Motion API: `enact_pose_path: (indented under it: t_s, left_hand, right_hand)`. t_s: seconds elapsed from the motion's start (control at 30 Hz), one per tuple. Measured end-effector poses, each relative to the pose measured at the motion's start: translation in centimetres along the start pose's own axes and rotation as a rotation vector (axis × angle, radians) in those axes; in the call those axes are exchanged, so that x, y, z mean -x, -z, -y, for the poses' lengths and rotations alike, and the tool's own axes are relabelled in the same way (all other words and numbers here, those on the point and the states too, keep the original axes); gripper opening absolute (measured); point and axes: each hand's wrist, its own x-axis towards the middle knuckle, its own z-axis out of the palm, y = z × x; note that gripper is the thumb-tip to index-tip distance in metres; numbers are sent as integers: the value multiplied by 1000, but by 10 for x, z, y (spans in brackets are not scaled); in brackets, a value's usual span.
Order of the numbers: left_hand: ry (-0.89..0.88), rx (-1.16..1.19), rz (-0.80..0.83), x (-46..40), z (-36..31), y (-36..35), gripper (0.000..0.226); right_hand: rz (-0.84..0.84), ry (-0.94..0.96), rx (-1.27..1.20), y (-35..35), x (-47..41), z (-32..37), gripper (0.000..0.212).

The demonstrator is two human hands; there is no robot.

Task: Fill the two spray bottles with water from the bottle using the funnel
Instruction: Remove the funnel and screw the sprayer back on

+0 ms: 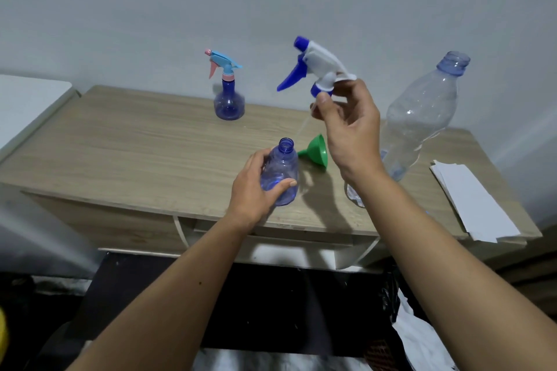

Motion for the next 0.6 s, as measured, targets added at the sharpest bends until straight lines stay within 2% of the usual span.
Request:
enact_pose_path:
  t_s: [0.23, 0.6]
  left_hand:
    - [5, -15, 6, 0, 1, 0, 71]
    - [15, -16, 3, 1, -2, 0, 71]
  right_hand:
    - [0, 97, -26, -2, -10, 27, 16]
    - [-39, 139, -34, 4, -8, 33, 22]
